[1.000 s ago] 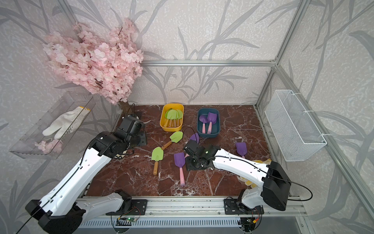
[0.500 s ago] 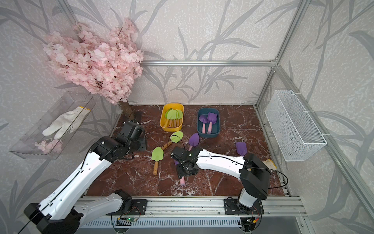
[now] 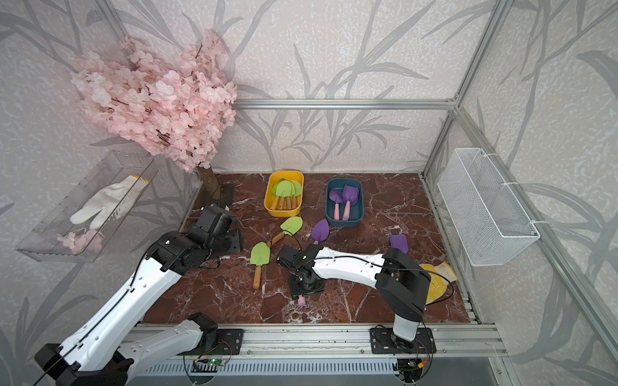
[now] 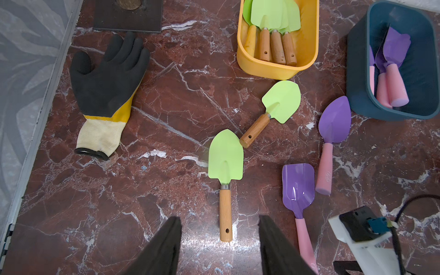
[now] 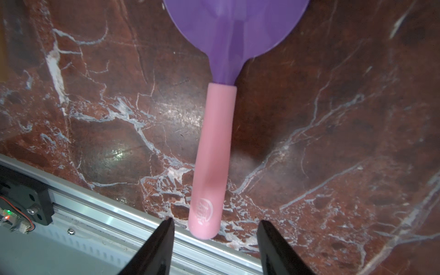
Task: Sort the small shovels by color and place them into the storage box
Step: Pick up the shovel from the center of the board.
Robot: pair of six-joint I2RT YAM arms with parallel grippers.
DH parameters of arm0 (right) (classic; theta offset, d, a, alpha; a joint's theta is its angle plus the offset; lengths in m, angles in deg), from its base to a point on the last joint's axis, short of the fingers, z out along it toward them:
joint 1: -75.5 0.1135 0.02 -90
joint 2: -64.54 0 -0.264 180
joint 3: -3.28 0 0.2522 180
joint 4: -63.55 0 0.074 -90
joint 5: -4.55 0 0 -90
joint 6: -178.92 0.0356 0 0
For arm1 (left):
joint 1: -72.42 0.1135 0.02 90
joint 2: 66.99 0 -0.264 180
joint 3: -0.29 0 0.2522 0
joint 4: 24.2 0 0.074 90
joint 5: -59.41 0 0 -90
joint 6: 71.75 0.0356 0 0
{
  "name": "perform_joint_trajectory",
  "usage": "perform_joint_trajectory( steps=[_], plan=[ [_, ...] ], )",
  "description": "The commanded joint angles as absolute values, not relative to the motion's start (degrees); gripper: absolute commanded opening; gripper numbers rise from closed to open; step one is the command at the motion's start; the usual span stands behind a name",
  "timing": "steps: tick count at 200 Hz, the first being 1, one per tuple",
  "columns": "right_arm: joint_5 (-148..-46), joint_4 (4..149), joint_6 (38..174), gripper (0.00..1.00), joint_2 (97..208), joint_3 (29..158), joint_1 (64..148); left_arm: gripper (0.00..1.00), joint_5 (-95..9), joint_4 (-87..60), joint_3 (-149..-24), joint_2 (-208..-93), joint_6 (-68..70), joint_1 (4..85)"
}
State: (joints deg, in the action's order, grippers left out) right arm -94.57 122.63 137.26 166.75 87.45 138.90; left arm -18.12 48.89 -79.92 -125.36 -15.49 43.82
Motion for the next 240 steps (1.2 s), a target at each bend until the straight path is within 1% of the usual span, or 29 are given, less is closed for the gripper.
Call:
perform_joint_trajectory(
  steps=[1, 95, 240],
  plan=[
    [-95.5, 124.5, 136.6, 0.61, 168.5, 89.5, 139.4, 0.56, -18.0, 49.5, -79.1, -124.0, -16.1, 44.4],
    [-95.6, 125.8, 135.6, 0.59, 174.3, 93.3, 139.4, 0.56, -19.2, 49.4, -78.3, -122.9, -15.3, 46.2],
    [-95.8, 127.6, 134.6, 0.54, 178.7, 96.7, 140.4, 0.56, -20.4, 49.5, -76.9, -120.9, -14.5, 48.3]
  ],
)
